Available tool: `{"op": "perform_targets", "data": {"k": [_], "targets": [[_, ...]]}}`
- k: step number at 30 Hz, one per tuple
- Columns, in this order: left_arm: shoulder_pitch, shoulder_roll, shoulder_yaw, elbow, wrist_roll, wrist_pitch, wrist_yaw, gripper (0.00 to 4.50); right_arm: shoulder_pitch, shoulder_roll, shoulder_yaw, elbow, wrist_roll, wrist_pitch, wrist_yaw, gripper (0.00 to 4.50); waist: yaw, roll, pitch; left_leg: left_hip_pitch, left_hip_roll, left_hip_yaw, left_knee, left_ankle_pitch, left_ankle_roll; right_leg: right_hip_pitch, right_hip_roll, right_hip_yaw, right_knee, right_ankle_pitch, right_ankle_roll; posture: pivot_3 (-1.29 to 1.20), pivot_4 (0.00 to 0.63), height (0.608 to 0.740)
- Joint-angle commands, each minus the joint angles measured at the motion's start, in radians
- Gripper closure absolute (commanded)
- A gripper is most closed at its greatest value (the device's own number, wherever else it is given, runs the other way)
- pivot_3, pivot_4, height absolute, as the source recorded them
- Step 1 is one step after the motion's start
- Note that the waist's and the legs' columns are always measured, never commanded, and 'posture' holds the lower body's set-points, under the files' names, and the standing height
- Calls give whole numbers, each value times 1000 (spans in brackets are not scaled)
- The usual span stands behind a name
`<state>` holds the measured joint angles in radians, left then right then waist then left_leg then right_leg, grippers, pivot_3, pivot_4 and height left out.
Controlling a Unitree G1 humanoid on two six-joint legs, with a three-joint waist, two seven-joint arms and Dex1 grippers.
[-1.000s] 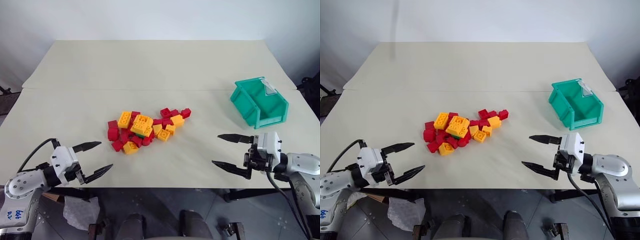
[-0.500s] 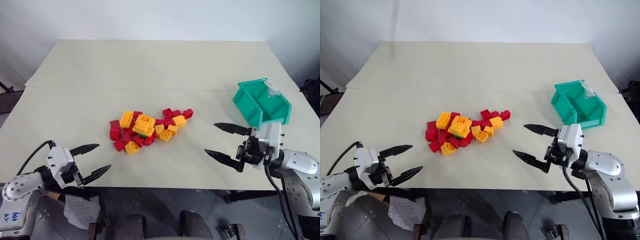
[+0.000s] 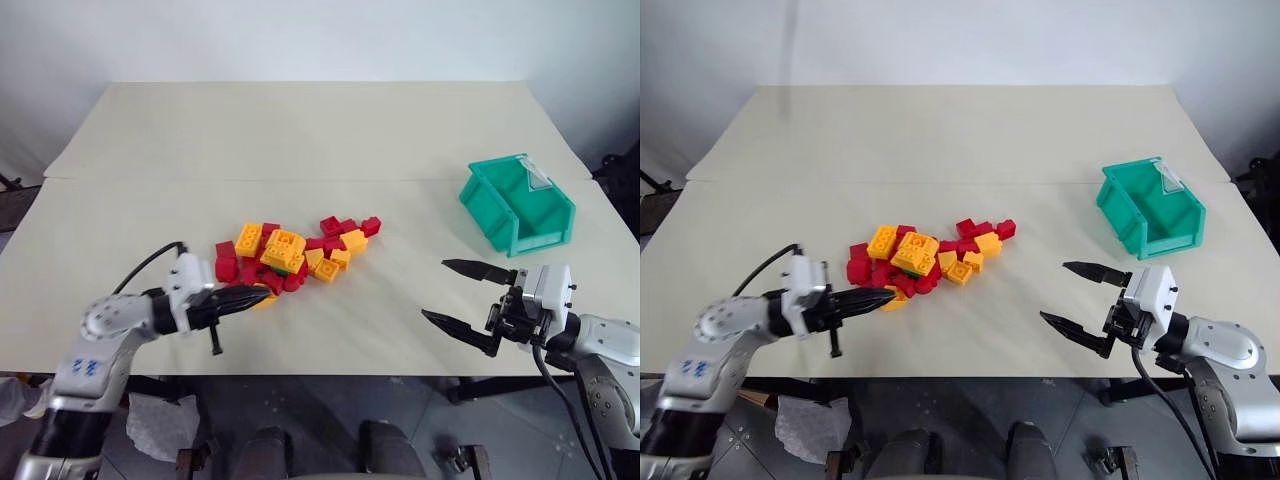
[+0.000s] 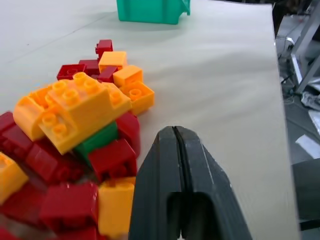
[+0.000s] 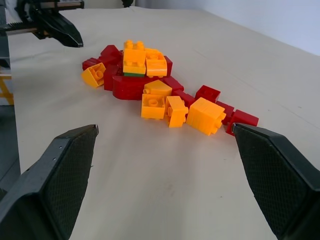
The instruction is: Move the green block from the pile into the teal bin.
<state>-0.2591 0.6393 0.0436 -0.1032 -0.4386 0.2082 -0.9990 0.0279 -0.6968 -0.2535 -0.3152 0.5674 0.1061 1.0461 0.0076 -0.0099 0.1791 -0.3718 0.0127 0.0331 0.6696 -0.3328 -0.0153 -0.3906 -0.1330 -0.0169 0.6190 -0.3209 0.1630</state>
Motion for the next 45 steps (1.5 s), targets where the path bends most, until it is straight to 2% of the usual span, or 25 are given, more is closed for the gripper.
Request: {"op": "perform_targets", "data": {"k": [1,4,11,15,17,23,26,29,36,45], "targets": [[-100,-33,-46,91,54,-6,19,4430,14,5,-31,-58,5,-20,-24,0,1,0,0,0,0,0,1,0,0,0,0,0,0,0,0,0,150,740],[-208,-81,-93,239,132,-62,40,4430,27,12,-32,-79,3,-22,-44,0,7,0,0,0,0,1,1,0,0,0,0,0,0,0,0,0,150,740],[-357,-180,-95,484,219,-170,112,4430,61,31,-24,-112,-6,-28,-80,0,11,-1,0,0,0,3,2,0,0,-1,0,-1,1,0,0,0,150,740],[-443,-237,-65,610,221,-219,165,4430,70,42,-15,-124,-11,-30,-95,0,16,-1,0,-1,0,3,5,-1,1,-1,0,-1,1,0,1,0,150,740],[-455,-232,-63,628,214,-232,133,4430,72,44,-11,-129,-11,-28,-101,0,16,-1,0,-2,0,3,6,-1,1,-1,0,-1,1,1,1,0,150,740],[-420,-140,-29,587,158,-207,-15,4430,78,39,-20,-130,-4,-26,-101,0,9,-1,0,-2,0,3,7,-1,1,-2,0,-1,2,1,1,0,150,740],[-394,-54,-4,578,140,-220,-114,3845,80,39,-20,-124,-6,-27,-100,0,7,-1,0,-2,1,3,8,-1,1,-1,0,-1,2,1,1,0,150,740],[-351,14,-3,501,116,-212,-216,2885,80,40,-15,-117,-8,-29,-96,0,5,-1,0,-2,1,3,7,-2,1,-2,0,-1,3,1,1,0,150,740],[-351,5,-31,482,185,-254,-171,701,67,40,-4,-105,-10,-29,-90,0,16,-1,0,-3,0,3,12,-4,4,0,0,-1,2,1,1,0,150,740],[-465,-65,-125,559,275,-275,-157,701,41,33,7,-90,-7,-21,-77,0,16,-1,1,-3,0,3,12,-4,4,0,0,-1,3,1,1,0,150,740]]}}
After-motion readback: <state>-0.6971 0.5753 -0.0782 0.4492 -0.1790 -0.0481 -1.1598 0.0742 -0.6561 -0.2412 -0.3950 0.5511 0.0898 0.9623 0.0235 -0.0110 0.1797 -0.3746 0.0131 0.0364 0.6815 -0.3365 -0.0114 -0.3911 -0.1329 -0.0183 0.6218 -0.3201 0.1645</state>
